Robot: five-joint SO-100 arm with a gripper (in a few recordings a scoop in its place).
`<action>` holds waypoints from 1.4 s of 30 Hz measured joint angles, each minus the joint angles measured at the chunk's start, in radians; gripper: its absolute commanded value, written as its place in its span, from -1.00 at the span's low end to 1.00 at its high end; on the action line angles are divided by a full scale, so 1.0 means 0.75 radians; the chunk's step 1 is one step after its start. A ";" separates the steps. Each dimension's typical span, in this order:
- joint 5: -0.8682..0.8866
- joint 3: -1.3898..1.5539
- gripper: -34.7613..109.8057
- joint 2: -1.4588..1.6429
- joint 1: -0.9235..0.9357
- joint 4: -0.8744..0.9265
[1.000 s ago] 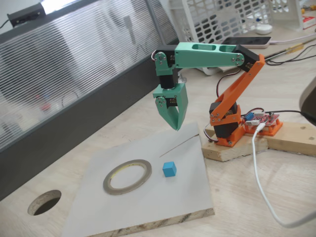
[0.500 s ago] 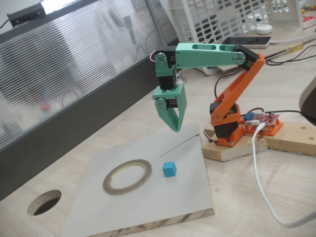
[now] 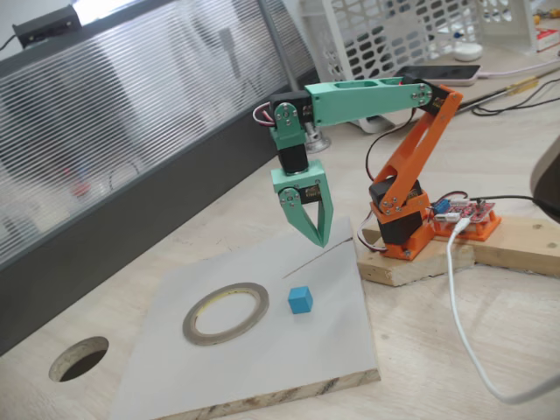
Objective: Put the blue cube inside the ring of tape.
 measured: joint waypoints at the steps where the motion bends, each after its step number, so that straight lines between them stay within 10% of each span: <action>1: -0.002 0.000 -0.53 0.000 0.002 0.000; 42: 0.000 -0.515 -0.53 -0.769 -0.008 -0.012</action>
